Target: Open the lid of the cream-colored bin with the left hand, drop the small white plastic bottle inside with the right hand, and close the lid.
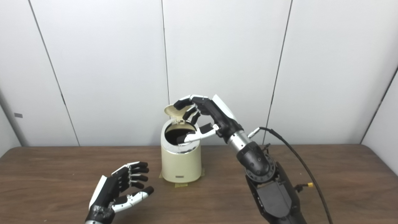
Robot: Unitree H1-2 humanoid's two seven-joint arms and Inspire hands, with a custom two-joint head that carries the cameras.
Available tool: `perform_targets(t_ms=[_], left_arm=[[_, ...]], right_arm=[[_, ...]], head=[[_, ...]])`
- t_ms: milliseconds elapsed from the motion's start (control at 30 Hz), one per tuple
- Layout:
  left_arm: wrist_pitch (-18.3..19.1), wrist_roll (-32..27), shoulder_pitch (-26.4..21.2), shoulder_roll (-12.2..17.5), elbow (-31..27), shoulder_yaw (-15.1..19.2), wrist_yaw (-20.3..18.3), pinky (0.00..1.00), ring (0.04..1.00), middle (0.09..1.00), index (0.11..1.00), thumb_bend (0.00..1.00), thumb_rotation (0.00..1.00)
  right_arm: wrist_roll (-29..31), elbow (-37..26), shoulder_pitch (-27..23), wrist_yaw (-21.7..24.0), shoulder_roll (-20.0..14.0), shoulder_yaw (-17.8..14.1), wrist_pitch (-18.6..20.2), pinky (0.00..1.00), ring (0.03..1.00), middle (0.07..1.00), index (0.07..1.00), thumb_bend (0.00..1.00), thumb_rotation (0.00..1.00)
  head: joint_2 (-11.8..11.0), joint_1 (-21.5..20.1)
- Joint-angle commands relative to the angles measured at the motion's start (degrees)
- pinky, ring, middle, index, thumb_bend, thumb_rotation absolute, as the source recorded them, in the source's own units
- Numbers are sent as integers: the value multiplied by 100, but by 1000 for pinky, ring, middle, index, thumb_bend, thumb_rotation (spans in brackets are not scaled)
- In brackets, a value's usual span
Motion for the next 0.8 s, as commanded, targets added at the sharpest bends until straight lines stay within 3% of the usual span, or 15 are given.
perform_targets(t_ms=[0, 100, 200, 367, 467, 500, 600, 767], left_arm=[[-91, -39, -203, 38, -207, 12, 11, 586, 654, 715, 735, 683, 86], [-83, -66, -193, 61, -223, 19, -14, 588, 655, 717, 737, 685, 85], [-59, -83, -175, 86, -253, 31, -40, 588, 654, 717, 737, 684, 79], [-135, -143, -164, 123, -236, 59, -55, 588, 658, 716, 734, 690, 70], [-117, -199, -158, 104, -284, 98, -19, 587, 652, 708, 733, 699, 64], [-120, -206, -154, 93, -295, 113, 2, 590, 659, 716, 745, 703, 73], [-113, -217, -158, 28, -328, 171, 92, 612, 707, 761, 793, 717, 116], [-44, -95, -251, 38, -365, 189, 135, 681, 801, 828, 859, 743, 222]], right_arm=[[299, -200, -2, -107, -72, -211, -407, 407, 457, 630, 622, 551, 0], [622, -331, 360, -174, -101, -483, -571, 329, 453, 616, 618, 527, 0], [775, -431, 712, -273, -135, -734, -675, 323, 451, 616, 617, 526, 0], [981, -390, 1305, -358, -217, -1038, -904, 454, 458, 648, 652, 524, 0], [1165, -435, 1661, -456, -99, -1180, -552, 424, 460, 679, 687, 524, 0], [1182, -395, 1758, -479, -81, -1191, -515, 466, 530, 712, 716, 644, 69], [1409, -164, 2059, -445, 29, -1235, -481, 596, 669, 787, 771, 727, 180], [1663, 169, 2328, -370, 230, -1213, -784, 597, 737, 833, 832, 805, 310]], head=[[7, 11], [17, 0], [33, -4], [57, 23], [65, 53], [66, 69], [56, 127], [10, 208]])
